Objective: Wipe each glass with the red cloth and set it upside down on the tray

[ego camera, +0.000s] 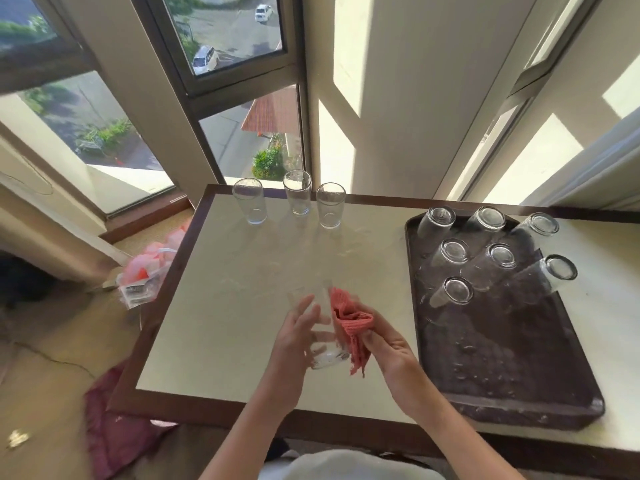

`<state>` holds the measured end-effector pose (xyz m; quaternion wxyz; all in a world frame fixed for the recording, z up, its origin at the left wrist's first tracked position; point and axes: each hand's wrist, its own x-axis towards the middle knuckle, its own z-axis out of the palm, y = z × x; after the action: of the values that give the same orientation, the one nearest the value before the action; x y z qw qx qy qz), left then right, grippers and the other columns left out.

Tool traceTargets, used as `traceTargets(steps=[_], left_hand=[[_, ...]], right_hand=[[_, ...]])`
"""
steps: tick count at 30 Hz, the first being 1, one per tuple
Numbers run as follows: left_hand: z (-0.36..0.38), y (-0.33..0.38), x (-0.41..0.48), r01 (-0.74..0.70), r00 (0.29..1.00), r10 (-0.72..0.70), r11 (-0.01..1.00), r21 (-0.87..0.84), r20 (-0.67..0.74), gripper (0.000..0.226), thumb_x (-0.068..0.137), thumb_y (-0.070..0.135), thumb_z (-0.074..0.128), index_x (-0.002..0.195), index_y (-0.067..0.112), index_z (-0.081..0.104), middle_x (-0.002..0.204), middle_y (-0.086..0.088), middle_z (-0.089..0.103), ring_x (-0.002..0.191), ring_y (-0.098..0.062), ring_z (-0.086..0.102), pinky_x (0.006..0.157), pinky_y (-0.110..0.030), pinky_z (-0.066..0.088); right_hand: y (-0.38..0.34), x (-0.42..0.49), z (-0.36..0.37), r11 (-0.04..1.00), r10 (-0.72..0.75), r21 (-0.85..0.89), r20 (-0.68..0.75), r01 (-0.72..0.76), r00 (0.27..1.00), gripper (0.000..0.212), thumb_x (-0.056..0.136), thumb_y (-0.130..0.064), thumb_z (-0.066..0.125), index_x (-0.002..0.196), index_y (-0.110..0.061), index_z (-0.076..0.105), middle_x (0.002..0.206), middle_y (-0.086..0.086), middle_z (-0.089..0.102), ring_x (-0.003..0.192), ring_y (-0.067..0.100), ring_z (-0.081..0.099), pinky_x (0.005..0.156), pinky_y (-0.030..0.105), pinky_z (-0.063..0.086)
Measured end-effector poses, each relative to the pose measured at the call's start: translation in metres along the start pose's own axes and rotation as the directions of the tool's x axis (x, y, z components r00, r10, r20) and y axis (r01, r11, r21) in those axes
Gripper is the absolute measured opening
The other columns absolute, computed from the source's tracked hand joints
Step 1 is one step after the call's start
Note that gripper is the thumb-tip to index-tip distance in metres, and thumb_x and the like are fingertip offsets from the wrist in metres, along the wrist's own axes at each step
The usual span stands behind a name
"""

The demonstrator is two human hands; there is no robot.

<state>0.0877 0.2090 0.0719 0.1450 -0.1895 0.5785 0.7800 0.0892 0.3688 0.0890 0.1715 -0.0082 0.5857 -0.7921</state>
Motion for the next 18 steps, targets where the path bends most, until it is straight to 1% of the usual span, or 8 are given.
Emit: traceTargets(steps=[3,6,7,9,11,12,14,18], left_hand=[[0.003,0.007,-0.008,-0.018,0.999,0.017,1.0,0.024,0.033,0.083,0.063,0.064,0.066,0.136,0.028,0.05,0.113,-0.006,0.067,0.084,-0.016,0.067,0.079,-0.039,0.048],[0.008,0.01,-0.015,-0.078,0.995,0.069,0.986,0.146,0.065,0.08,0.065,0.066,0.065,0.136,0.035,0.046,0.12,0.002,0.066,0.105,-0.015,0.067,0.097,-0.042,0.047],[0.01,0.011,-0.018,-0.114,0.992,0.103,0.978,0.172,0.069,0.078,0.066,0.065,0.064,0.136,0.035,0.045,0.114,0.003,0.066,0.105,-0.013,0.067,0.094,-0.038,0.047],[0.016,0.011,-0.021,-0.197,0.98,0.187,0.957,0.213,0.069,0.075,0.068,0.06,0.065,0.135,0.035,0.043,0.107,-0.003,0.062,0.1,-0.014,0.067,0.085,-0.026,0.049],[0.019,0.008,-0.021,-0.288,0.958,0.278,0.921,0.263,0.077,0.069,0.072,0.055,0.068,0.133,0.038,0.043,0.103,-0.008,0.06,0.095,-0.027,0.066,0.082,-0.029,0.055],[0.02,0.006,-0.02,-0.321,0.947,0.311,0.902,0.289,0.083,0.066,0.073,0.054,0.07,0.132,0.042,0.043,0.102,-0.009,0.06,0.093,-0.032,0.066,0.083,-0.036,0.057],[0.021,0.002,-0.019,-0.354,0.934,0.345,0.873,0.335,0.087,0.063,0.073,0.052,0.071,0.13,0.05,0.044,0.103,-0.01,0.062,0.093,-0.031,0.068,0.084,-0.046,0.058],[0.02,-0.006,-0.019,-0.396,0.916,0.391,0.845,0.359,0.089,0.067,0.074,0.047,0.073,0.134,0.043,0.045,0.111,-0.013,0.063,0.1,-0.021,0.068,0.084,-0.042,0.06]], right_hand=[[-0.004,-0.007,0.007,0.997,-0.075,-0.021,0.079,0.076,0.994,0.049,0.084,-0.055,0.065,0.13,-0.039,0.058,0.153,-0.017,0.037,0.142,0.007,0.036,0.104,0.016,0.039],[-0.008,-0.012,0.01,0.999,-0.036,0.008,0.097,0.035,0.995,0.054,0.085,-0.042,0.062,0.137,-0.044,0.052,0.142,-0.011,0.056,0.115,0.012,0.054,0.085,0.015,0.047],[-0.01,-0.013,0.01,0.997,0.0,0.079,0.102,-0.008,0.995,0.061,0.082,-0.04,0.061,0.142,-0.041,0.046,0.135,-0.008,0.061,0.108,0.014,0.058,0.082,0.018,0.048],[-0.016,-0.011,0.01,0.968,0.039,0.24,0.123,-0.068,0.992,0.074,0.081,-0.048,0.063,0.148,-0.027,0.04,0.136,0.003,0.059,0.109,0.018,0.062,0.082,0.026,0.051],[-0.023,-0.01,0.013,0.947,0.085,0.297,0.128,-0.119,0.988,0.08,0.078,-0.064,0.063,0.14,-0.015,0.051,0.131,0.013,0.062,0.104,0.022,0.064,0.075,0.028,0.053],[-0.025,-0.009,0.015,0.939,0.121,0.308,0.115,-0.152,0.986,0.083,0.075,-0.067,0.065,0.135,-0.012,0.056,0.127,0.017,0.064,0.102,0.024,0.065,0.072,0.029,0.054],[-0.026,-0.009,0.016,0.923,0.192,0.331,0.053,-0.198,0.98,0.075,0.074,-0.061,0.07,0.127,-0.008,0.063,0.123,0.02,0.067,0.101,0.028,0.068,0.074,0.03,0.056],[-0.023,-0.006,0.016,0.858,0.283,0.46,-0.052,-0.228,0.958,0.039,0.088,-0.034,0.058,0.11,-0.005,0.073,0.116,0.024,0.068,0.101,0.035,0.068,0.092,0.044,0.052]])
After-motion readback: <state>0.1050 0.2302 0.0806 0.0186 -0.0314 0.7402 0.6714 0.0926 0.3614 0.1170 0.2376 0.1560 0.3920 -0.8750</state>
